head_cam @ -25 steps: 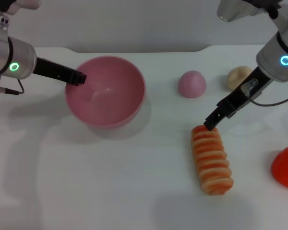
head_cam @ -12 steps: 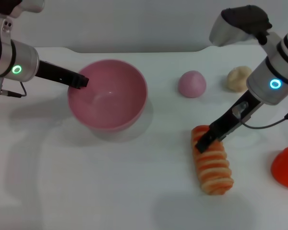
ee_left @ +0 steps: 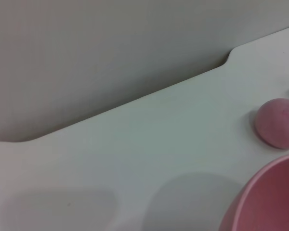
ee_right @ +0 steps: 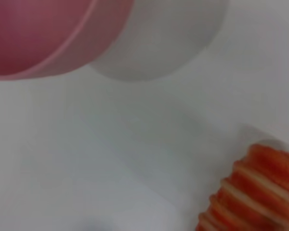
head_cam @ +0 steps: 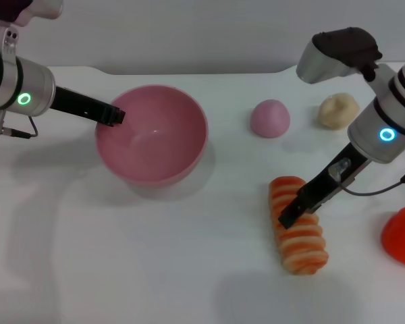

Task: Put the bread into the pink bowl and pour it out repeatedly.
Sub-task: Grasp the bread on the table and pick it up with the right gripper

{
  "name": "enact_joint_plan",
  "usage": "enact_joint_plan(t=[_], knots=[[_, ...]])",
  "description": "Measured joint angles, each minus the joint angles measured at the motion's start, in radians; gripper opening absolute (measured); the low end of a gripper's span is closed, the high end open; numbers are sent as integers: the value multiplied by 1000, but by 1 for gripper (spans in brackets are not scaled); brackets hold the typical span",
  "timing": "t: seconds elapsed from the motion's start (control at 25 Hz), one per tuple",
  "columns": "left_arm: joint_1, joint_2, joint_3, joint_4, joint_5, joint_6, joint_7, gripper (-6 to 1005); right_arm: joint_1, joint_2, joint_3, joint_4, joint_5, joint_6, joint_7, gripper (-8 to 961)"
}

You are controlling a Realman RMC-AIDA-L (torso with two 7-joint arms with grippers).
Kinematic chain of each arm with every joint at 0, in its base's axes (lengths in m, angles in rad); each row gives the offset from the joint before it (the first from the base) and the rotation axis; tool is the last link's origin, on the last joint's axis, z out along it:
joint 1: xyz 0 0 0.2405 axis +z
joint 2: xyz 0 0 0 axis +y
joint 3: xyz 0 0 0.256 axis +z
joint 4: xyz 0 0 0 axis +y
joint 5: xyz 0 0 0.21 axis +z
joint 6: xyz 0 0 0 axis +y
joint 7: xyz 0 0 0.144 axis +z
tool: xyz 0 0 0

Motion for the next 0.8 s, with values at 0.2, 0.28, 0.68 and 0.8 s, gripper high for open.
enact_joint_plan(t=[0.2, 0.28, 0.68, 0.8], knots=[[0, 0, 1, 0, 0, -3, 0, 41, -1, 1, -5, 50, 0, -29, -13, 698], [1, 0, 1, 0, 0, -3, 0, 41, -1, 1, -19, 63, 0, -45, -16, 699], [0, 0, 4, -9, 2, -2, 1, 41, -5, 3, -64, 88, 2, -92, -17, 699], [0, 0, 5, -10, 2, -1, 1, 41, -7, 3, -67, 92, 0, -102, -18, 699]])
